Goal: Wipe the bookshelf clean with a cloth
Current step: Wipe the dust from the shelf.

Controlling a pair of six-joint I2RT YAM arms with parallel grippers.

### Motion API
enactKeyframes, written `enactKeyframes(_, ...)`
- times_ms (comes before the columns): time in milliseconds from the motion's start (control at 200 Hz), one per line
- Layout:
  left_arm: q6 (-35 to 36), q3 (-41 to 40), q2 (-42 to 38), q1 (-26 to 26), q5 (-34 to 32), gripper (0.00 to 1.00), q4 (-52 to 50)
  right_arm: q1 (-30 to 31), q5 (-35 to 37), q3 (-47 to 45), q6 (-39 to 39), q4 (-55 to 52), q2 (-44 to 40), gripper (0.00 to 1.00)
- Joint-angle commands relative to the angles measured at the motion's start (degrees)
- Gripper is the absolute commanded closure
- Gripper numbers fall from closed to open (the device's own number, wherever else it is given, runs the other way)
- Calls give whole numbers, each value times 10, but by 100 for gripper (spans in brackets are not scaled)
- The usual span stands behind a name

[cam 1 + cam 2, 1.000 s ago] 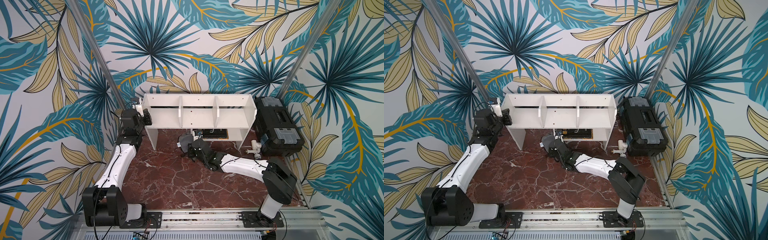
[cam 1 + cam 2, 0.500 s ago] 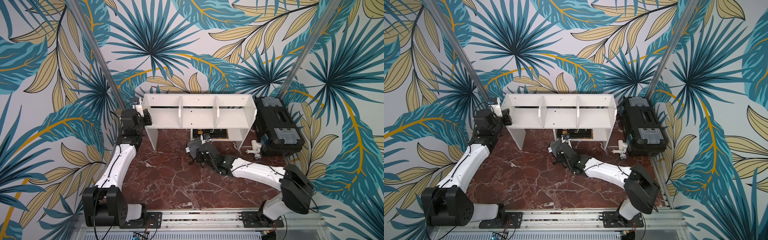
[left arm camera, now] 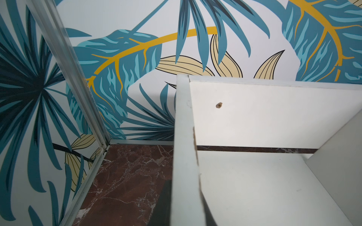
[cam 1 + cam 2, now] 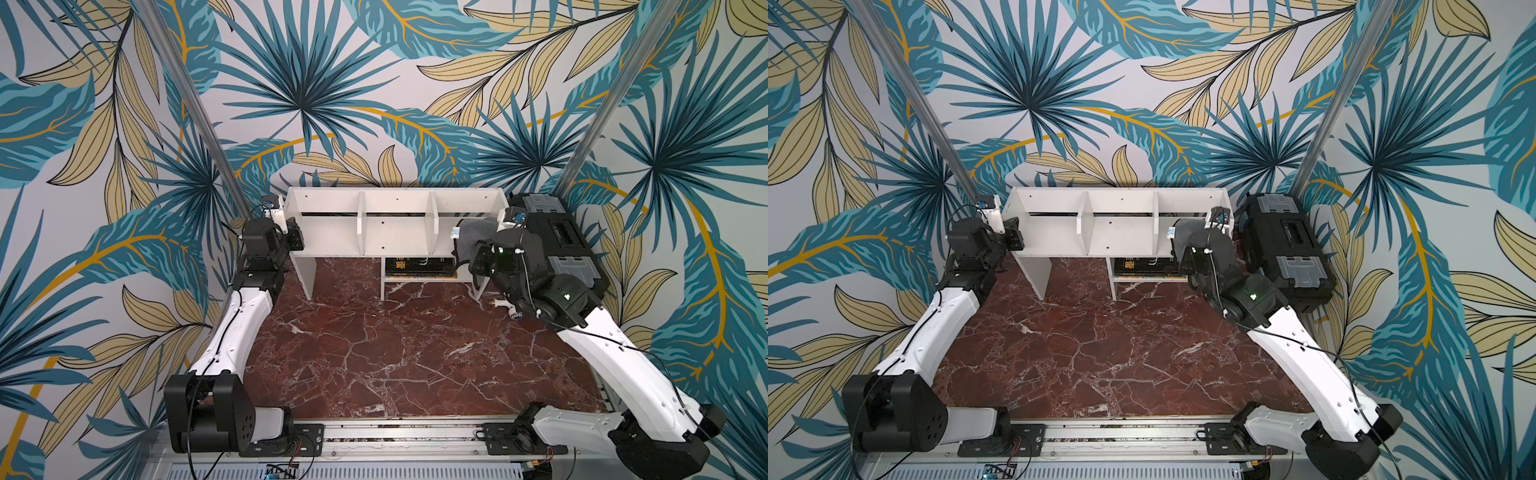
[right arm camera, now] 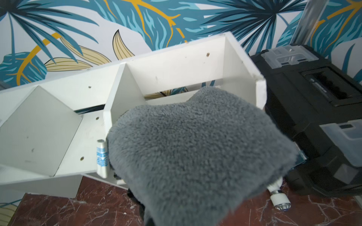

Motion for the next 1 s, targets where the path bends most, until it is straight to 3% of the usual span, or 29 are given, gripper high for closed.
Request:
enactKeyframes(0, -86, -21, 3, -1, 70, 100, -41, -39, -84, 51, -18, -70, 71, 100)
enactKeyframes(95, -86, -22, 3, -2, 67, 100, -41, -67, -124, 89, -21, -70, 119, 90)
enactKeyframes(215, -87, -23, 4, -1, 66, 100, -40, -102, -141, 132, -35, -79, 171, 58)
enactKeyframes(285, -88, -23, 4, -1, 67, 100, -39, -107, -138, 162, -52, -101, 192, 45)
enactKeyframes(581, -86, -23, 4, -1, 62, 100, -41, -103, -88, 170, -83, -171, 159, 22)
enactKeyframes(866, -82, -24, 2, -1, 57, 100, -42, -109, -81, 174, -83, -118, 223, 16)
enactKeyframes(931, -81, -24, 3, -1, 56, 100, -42, -108, -99, 174, -88, -96, 239, 19)
enactKeyframes(992, -80, -24, 4, -1, 56, 100, -42, -108, -123, 166, -91, -74, 249, 31)
